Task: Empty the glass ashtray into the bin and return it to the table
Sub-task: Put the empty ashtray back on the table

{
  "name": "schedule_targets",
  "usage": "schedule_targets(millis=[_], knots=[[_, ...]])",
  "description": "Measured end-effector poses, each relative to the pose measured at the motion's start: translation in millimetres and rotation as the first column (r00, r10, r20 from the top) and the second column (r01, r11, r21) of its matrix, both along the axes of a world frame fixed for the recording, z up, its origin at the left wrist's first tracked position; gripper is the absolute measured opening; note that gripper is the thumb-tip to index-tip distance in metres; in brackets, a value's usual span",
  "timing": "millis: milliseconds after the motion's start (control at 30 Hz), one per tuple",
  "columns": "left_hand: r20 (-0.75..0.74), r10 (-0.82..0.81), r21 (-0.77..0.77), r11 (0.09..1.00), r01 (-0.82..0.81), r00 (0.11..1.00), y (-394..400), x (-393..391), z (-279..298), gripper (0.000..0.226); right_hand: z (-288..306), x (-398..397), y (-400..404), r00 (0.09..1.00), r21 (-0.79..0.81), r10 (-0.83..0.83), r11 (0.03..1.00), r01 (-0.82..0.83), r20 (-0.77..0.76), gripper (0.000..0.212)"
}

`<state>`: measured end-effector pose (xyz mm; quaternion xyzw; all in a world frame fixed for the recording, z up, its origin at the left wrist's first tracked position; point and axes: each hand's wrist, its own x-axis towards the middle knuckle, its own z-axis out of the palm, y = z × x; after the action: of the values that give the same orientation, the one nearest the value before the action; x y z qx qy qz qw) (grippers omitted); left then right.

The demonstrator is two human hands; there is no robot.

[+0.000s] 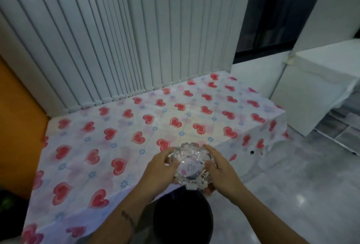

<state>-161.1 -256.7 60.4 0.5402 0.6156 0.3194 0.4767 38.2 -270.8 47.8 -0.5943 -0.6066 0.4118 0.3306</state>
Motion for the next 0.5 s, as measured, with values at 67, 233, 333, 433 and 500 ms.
schedule_targets(millis=[67, 233, 333, 433, 500], knots=[[0.013, 0.011, -0.011, 1.0, -0.011, 1.0, 19, 8, 2, 0.023, 2, 6, 22, 1.0, -0.009, -0.002, 1.0, 0.003, 0.012, 0.043], [-0.005, 0.063, -0.009, 0.998, -0.063, 0.998, 78, 39, -16, 0.027, -12, 27, 90, 0.999, -0.046, -0.032, 0.998, 0.033, 0.017, 0.047], [-0.074, 0.138, 0.013, 0.99, -0.137, 0.988, 117, 70, -21, 0.032, -26, 45, 140, 0.999, -0.087, -0.007, 0.996, 0.011, 0.041, 0.044], [-0.172, 0.183, -0.037, 0.981, -0.192, 0.968, 164, 100, -31, 0.038, -41, 68, 193, 0.995, -0.142, 0.022, 0.99, -0.008, 0.1, 0.045], [-0.19, 0.185, -0.077, 0.976, -0.203, 0.964, 196, 118, -38, 0.039, -53, 84, 228, 0.992, -0.236, 0.035, 0.972, -0.006, 0.119, 0.048]])
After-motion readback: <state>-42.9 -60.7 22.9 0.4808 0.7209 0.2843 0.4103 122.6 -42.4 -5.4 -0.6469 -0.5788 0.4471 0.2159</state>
